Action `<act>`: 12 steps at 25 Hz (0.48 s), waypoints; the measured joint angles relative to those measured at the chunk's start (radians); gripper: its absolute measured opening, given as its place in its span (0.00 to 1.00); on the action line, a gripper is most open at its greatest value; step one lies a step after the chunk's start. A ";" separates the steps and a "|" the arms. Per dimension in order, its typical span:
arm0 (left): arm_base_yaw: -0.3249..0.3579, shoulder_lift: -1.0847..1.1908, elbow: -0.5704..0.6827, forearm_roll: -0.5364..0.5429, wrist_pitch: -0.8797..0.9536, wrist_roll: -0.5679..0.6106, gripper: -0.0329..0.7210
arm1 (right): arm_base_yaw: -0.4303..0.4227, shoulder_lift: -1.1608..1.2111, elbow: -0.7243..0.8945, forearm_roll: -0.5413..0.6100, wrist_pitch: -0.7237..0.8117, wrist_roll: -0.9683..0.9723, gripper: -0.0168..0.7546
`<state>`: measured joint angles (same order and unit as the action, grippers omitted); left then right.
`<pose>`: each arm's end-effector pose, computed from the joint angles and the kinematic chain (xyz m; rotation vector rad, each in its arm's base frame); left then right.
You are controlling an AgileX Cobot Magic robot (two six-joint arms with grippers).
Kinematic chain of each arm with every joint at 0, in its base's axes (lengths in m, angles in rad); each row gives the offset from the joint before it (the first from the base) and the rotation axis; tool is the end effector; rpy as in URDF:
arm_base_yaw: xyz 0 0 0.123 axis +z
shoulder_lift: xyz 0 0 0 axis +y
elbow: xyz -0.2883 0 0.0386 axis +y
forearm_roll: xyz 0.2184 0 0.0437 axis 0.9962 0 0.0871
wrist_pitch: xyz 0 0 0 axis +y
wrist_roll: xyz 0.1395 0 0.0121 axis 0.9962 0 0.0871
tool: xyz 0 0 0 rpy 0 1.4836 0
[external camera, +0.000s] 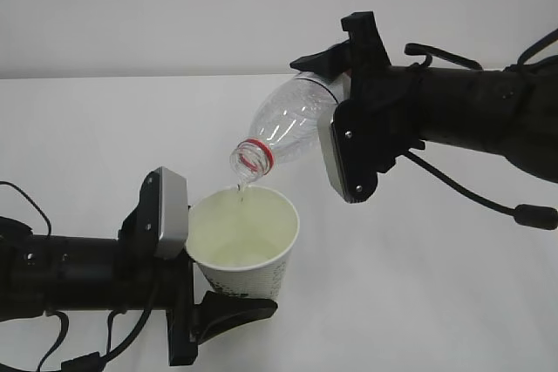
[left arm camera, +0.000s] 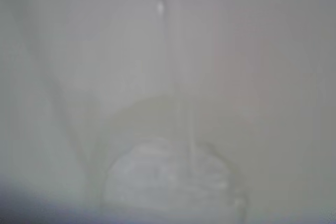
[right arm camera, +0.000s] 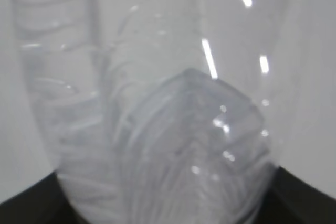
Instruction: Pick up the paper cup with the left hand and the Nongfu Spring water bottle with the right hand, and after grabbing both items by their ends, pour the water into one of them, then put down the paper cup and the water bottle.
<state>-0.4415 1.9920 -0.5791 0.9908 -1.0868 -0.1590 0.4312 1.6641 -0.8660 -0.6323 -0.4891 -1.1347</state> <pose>0.2381 -0.2271 0.1147 1.2961 1.5343 -0.8517 0.3266 0.1930 0.2401 -1.7615 0.7392 -0.6147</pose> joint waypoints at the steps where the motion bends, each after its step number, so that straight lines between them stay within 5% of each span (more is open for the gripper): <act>1: 0.000 0.000 0.000 0.002 -0.008 0.000 0.72 | 0.000 0.000 0.000 0.000 0.000 -0.001 0.68; 12: 0.000 0.000 0.000 0.018 -0.021 0.000 0.72 | 0.000 0.000 0.000 0.000 0.000 -0.009 0.68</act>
<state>-0.4415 1.9920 -0.5791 1.0093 -1.1077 -0.1590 0.4312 1.6641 -0.8660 -0.6323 -0.4891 -1.1440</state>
